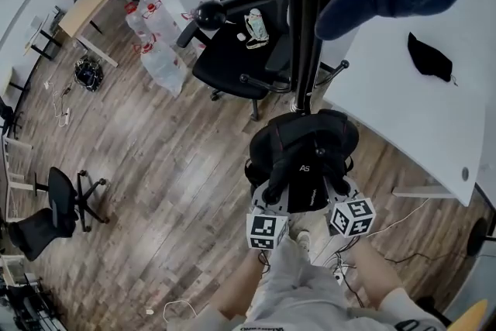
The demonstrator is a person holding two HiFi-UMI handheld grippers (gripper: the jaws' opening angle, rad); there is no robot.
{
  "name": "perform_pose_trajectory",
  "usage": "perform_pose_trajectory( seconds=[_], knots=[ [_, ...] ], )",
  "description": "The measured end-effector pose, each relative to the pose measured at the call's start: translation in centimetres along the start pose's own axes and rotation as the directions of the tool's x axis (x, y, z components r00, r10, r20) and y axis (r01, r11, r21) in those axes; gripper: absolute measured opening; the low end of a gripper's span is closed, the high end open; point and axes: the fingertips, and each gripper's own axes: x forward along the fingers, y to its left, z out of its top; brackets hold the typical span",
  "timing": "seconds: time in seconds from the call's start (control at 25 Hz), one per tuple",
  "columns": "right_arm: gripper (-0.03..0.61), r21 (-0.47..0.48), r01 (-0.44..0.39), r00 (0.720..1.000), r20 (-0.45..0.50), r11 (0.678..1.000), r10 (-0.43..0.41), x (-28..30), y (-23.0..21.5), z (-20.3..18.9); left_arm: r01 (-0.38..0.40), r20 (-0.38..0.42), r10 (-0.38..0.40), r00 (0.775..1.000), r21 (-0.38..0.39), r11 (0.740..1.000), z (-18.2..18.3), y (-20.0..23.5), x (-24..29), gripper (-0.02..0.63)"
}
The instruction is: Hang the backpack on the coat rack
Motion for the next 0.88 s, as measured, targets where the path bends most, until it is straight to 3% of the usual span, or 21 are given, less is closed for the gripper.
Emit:
perform_pose_trajectory(
  seconds=[0.56, 0.88],
  knots=[
    [0.034, 0.037, 0.054, 0.998, -0.046, 0.998, -0.052, 4.4, -1.5, -2.5, 0.004, -0.047, -0.004, 0.999, -0.008, 1.000, -3.6, 2.5, 2.7, 0.029],
    [0.035, 0.020, 0.094, 0.995, -0.020, 0.995, -0.094, 4.9, -2.0, -3.0, -0.007, -0.025, 0.008, 1.000, 0.041, 0.999, -4.0, 2.7, 3.7, 0.029]
  ],
)
